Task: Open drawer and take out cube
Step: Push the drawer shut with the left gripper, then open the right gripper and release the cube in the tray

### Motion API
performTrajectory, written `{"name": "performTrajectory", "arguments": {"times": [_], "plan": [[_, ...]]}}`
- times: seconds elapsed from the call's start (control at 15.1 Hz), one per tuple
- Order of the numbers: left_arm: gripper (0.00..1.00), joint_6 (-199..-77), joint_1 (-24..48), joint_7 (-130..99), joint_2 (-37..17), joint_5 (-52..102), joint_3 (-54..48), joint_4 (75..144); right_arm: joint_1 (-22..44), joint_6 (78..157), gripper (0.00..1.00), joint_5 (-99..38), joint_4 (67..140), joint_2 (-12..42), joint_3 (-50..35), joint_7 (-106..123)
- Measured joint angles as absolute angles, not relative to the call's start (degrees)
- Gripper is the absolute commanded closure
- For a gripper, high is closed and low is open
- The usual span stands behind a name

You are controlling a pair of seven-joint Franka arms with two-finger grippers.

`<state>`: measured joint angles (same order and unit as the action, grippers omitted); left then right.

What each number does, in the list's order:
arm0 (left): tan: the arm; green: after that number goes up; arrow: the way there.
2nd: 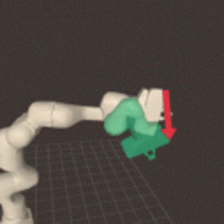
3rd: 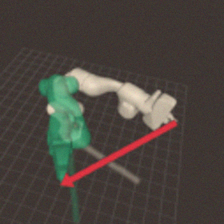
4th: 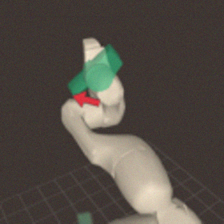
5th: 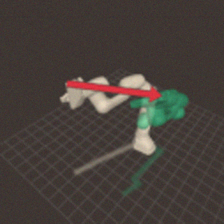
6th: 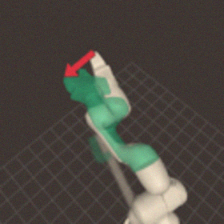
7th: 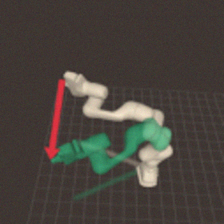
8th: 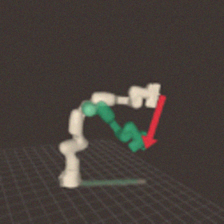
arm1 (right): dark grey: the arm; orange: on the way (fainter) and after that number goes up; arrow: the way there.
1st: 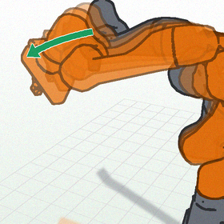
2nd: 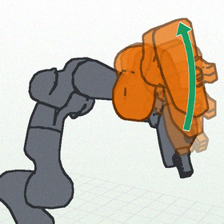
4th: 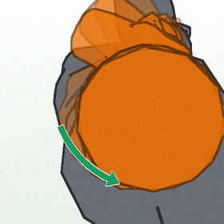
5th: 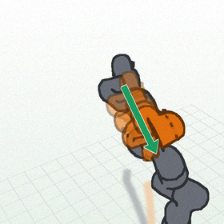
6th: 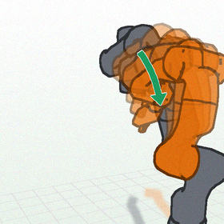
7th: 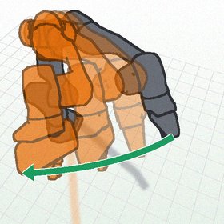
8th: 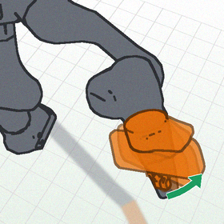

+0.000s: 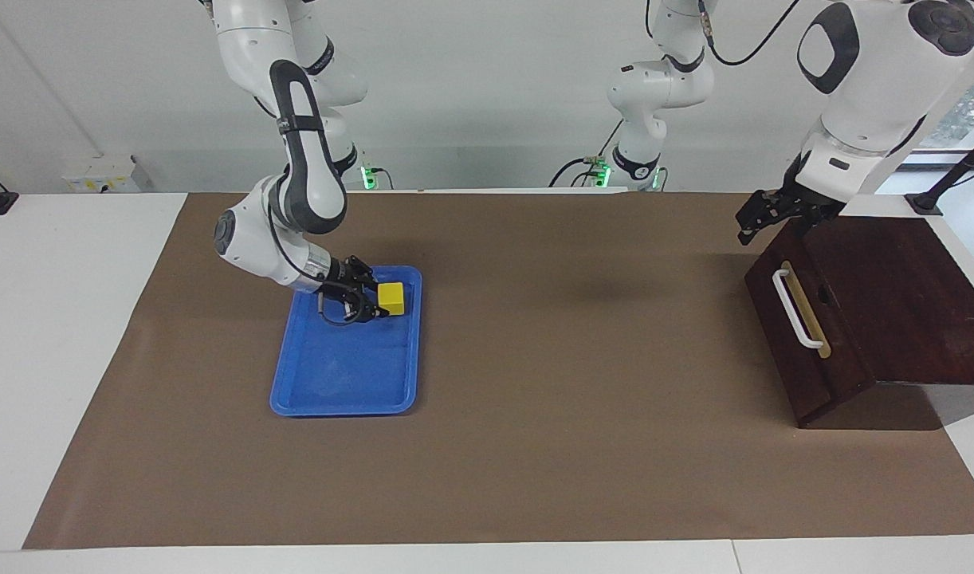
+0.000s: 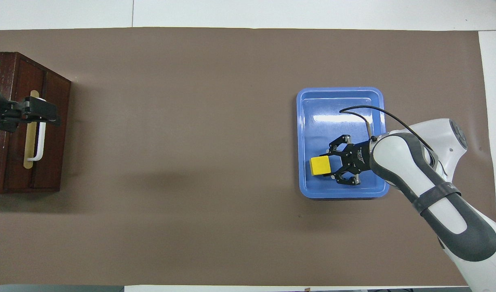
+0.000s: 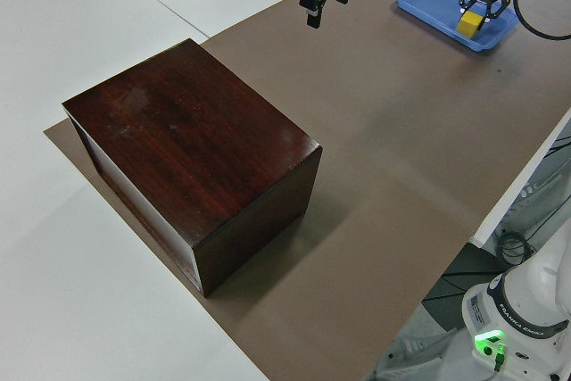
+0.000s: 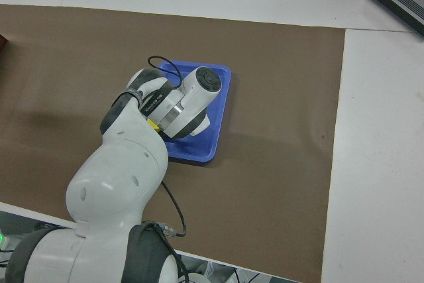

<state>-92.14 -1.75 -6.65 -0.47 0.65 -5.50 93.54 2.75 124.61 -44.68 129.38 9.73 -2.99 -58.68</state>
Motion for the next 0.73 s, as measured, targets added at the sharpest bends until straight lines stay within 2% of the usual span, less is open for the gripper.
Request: {"name": "performTrajectory", "arguments": {"times": [0.07,0.2,0.26,0.73], "plan": [[0.0,-91.55,-1.67,-6.65,-0.13,0.65,-5.86,93.68,2.75,124.61,0.29,-44.68,129.42,9.73,-2.98,-58.68],[0.0,-91.24,-1.15,-6.61,0.09,0.66,-6.46,93.71,2.76,124.62,0.16,-44.68,129.52,9.73,-2.99,-58.67],[0.0,-91.02,-0.45,-6.48,0.1,0.66,-6.58,93.75,2.76,124.62,0.01,-44.68,129.53,9.73,-2.99,-58.67],[0.0,-87.95,1.18,-1.91,0.51,0.66,-6.69,94.18,3.09,124.62,0.0,-44.7,129.47,9.72,-2.99,-58.67]]}}
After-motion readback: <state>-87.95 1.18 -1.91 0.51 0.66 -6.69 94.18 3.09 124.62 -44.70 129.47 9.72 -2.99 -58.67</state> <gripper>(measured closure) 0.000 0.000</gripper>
